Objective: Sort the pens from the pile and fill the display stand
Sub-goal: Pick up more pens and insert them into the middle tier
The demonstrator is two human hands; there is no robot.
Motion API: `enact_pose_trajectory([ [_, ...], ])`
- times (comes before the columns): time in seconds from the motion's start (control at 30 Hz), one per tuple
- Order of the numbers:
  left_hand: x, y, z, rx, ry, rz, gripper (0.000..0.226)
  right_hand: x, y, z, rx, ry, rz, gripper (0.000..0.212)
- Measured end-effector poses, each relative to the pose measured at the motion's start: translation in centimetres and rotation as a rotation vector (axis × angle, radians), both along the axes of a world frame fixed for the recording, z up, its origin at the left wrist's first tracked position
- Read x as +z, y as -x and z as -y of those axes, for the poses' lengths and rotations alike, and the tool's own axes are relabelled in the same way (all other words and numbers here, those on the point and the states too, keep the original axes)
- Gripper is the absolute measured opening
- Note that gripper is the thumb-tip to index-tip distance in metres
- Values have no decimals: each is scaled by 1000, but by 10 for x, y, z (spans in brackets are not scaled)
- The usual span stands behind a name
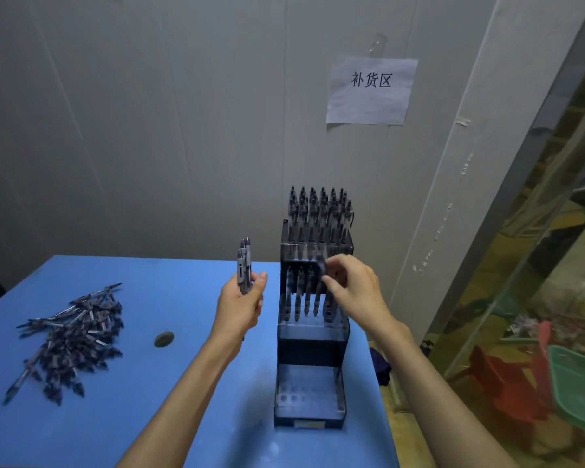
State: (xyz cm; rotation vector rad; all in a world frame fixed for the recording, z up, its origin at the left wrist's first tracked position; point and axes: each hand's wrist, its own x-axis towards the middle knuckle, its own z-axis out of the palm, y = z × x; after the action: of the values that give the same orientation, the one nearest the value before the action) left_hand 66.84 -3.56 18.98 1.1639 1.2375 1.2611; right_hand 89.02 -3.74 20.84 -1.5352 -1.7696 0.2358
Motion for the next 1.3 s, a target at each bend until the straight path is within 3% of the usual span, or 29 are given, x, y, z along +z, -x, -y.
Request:
enact_pose_trajectory([
  [0.13, -2, 2, -1, -45, 16, 36, 23, 1, 4, -4, -15, 5, -94, 6],
  [0.3, -6, 4, -1, -38, 12, 57, 19, -5, 13, -11, -14, -9, -118, 10],
  [0.83, -11, 2, -1, -78, 25, 69, 21, -48, 19, -18, -27, 164, -51, 14],
  [1.07, -11, -1, 0, -70, 27, 91, 17, -34, 12, -13, -14, 78, -69, 24],
  [1.3, -1, -7, 4, -70, 16, 89, 10, -2, 13, -1, 10, -258, -53, 12],
])
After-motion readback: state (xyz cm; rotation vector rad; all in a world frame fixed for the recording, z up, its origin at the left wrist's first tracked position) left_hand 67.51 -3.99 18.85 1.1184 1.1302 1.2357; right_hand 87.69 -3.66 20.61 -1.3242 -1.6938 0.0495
